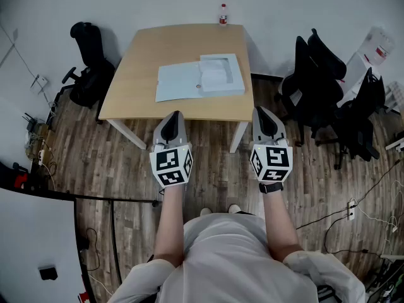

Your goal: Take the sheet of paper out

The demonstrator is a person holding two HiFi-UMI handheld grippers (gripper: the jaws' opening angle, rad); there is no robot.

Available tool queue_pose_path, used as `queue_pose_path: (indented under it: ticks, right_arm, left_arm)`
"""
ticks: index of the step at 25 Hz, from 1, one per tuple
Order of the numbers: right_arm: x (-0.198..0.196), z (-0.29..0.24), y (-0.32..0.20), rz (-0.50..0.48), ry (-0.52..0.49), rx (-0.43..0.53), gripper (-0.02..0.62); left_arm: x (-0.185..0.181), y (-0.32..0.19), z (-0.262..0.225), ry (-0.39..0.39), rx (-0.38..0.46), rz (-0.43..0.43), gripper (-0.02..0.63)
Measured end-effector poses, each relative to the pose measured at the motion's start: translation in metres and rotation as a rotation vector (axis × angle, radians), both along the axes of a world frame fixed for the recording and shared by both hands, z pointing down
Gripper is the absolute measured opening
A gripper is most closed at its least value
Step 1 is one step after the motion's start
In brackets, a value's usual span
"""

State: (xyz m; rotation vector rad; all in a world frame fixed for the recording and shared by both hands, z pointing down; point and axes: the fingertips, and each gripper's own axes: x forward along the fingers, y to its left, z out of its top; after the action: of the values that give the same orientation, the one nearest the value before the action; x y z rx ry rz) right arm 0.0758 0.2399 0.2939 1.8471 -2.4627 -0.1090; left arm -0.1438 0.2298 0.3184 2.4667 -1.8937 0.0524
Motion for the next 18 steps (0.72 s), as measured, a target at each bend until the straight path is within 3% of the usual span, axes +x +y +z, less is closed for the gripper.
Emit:
queue_pose_path:
  ticks: [14,18]
  right_arm:
    - [-0.058,0.016,0.032,-0.019,0.012,0.015,0.015]
    - [-0.058,0.022,0.026,-0.029,0.013,0.004,0.015]
  left_arm:
    - [-0.056,0.033,0.007,0.005,0.025,0.023,0.009]
    - [-0.056,0.024,0.010,0.016,0.023,0.034,0.010]
